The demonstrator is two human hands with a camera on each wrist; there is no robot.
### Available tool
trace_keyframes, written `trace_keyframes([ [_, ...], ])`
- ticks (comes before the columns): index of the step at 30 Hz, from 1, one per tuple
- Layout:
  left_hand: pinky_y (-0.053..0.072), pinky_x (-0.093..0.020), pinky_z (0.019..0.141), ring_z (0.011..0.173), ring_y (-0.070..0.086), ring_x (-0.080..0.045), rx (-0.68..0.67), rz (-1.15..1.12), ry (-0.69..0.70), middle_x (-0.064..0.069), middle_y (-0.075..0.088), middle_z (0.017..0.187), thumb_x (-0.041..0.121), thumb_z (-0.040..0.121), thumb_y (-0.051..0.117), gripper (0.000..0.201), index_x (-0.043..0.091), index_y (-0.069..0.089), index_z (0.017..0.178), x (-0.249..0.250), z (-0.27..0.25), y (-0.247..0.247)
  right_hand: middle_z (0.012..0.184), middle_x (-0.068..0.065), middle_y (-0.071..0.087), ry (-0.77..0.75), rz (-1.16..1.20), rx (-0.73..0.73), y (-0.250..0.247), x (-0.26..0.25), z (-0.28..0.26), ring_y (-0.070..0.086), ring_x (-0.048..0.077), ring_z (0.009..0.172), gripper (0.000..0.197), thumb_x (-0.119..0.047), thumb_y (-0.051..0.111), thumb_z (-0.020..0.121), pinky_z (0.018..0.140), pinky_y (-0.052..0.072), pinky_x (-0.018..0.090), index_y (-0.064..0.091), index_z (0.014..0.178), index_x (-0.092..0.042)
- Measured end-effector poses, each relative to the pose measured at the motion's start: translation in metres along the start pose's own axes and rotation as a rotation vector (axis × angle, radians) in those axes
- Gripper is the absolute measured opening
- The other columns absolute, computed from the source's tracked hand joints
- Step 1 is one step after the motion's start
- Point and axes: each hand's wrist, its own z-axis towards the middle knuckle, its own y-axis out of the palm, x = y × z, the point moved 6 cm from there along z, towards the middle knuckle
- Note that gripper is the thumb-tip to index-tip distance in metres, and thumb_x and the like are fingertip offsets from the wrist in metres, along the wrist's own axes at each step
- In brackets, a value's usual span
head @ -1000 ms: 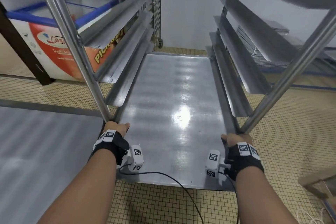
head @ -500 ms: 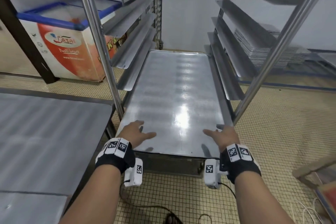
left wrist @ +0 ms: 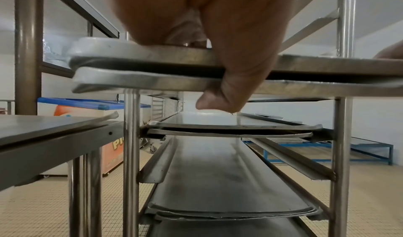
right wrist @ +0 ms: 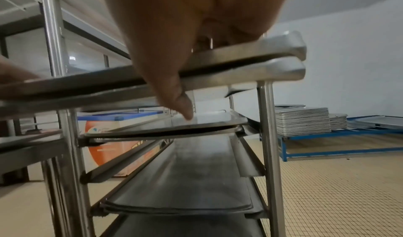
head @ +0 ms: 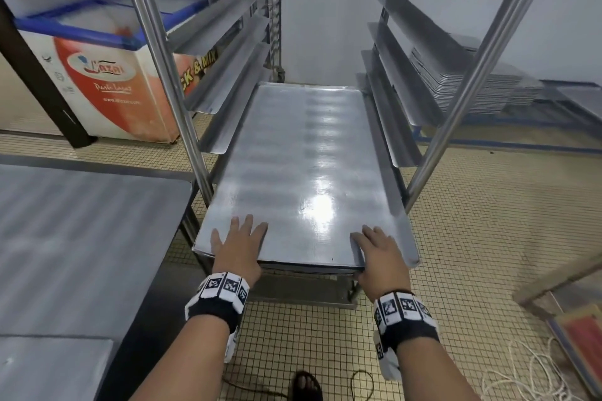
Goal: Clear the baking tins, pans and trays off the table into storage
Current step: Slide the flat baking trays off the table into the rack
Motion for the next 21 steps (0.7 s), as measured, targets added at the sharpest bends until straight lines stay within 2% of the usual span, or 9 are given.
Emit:
trace_keyframes([
  [4,0.009,-0.06,0.12,0.153,0.004,-0.026,0.042,-0.006,-0.009,0.002,0.009,0.165,0.007,0.078,0.07,0.096,0.036,0.018,0.153,0.001,0.011,0.001,0.152,0.001,0.04,-0.032,-0.077,0.045,0.014,0.008,0.014,0.028,0.025,0.144,0.078,-0.011,0.077,0.072,0.121,0.02,0.039,0.046,0.143,-0.023],
  [9,0.008,-0.059,0.121,0.153,0.006,-0.026,0.054,-0.036,-0.017,0.003,0.011,0.165,0.007,0.077,0.07,0.095,0.036,0.02,0.152,0.004,0.037,-0.006,0.151,-0.001,0.039,-0.038,-0.118,0.057,0.018,0.016,0.044,0.029,0.024,0.143,0.076,-0.021,0.077,0.073,0.121,0.021,0.041,0.045,0.141,-0.025],
  [12,0.008,-0.059,0.121,0.153,0.008,-0.026,0.057,-0.043,-0.019,0.003,0.012,0.165,0.005,0.077,0.068,0.094,0.036,0.022,0.152,0.006,0.057,-0.012,0.149,-0.001,0.041,-0.036,-0.116,0.073,0.016,0.019,0.064,0.031,0.025,0.142,0.071,-0.017,0.075,0.073,0.12,0.021,0.041,0.048,0.138,-0.024],
  [15,0.008,-0.059,0.121,0.153,0.009,-0.026,0.054,-0.046,-0.014,0.003,0.013,0.164,0.005,0.076,0.069,0.093,0.036,0.023,0.151,0.009,0.079,-0.019,0.144,-0.001,0.047,-0.034,-0.114,0.098,0.014,0.022,0.086,0.036,0.026,0.14,0.065,-0.013,0.074,0.071,0.119,0.024,0.042,0.053,0.131,-0.023],
  [21,0.01,-0.06,0.12,0.153,0.012,-0.026,0.069,-0.058,-0.009,0.003,0.018,0.164,0.003,0.076,0.068,0.091,0.036,0.027,0.15,0.009,0.117,-0.033,0.133,-0.004,0.055,-0.018,-0.134,0.148,0.005,0.025,0.127,0.047,0.022,0.127,0.063,-0.018,0.08,0.062,0.11,0.037,0.044,0.059,0.121,-0.025],
])
